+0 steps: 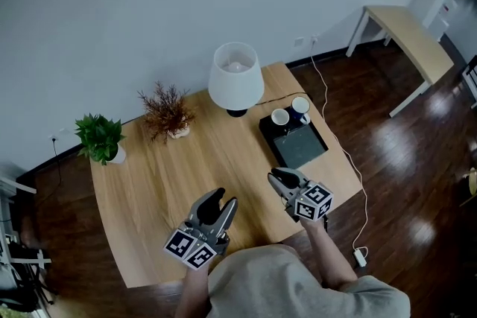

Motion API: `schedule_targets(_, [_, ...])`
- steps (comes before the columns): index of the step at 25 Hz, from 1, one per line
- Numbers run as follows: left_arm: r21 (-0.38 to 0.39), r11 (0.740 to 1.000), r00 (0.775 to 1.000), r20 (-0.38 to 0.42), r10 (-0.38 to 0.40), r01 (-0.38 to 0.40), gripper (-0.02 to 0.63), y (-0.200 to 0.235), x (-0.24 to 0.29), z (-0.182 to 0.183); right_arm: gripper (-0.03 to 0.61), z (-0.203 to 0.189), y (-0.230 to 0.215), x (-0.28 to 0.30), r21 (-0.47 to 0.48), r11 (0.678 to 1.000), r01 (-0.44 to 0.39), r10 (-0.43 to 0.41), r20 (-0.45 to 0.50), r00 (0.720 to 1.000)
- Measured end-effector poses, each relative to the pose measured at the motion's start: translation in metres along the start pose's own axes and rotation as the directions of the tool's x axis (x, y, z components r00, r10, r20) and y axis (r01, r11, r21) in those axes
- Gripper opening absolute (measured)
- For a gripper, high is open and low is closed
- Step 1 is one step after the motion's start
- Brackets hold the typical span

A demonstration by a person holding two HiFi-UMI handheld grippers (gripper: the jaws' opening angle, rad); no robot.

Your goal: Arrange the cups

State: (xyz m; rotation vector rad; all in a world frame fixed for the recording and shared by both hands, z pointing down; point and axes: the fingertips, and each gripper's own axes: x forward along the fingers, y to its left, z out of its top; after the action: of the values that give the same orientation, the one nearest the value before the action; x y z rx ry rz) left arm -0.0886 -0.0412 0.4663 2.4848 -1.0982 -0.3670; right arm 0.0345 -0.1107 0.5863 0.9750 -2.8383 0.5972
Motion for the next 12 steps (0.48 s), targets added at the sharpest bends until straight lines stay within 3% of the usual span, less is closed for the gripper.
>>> schedule_targets(6, [0.065,0.990,0.991,0.034,-0.129,0.127,0.150,-0.037,0.031,0.023,0.067,0.044,0.062,-0.009,0.003,0.991,-0.134,0.132,0.128,0.983])
schedule_targets(12, [0.079,0.981,0.979,0.088,-0.183,0.177,0.150,-0.057,0.037,0.037,0.067,0.058,0.092,-0.015,-0.109,0.981,-0.158,0.170,0.114,0.979])
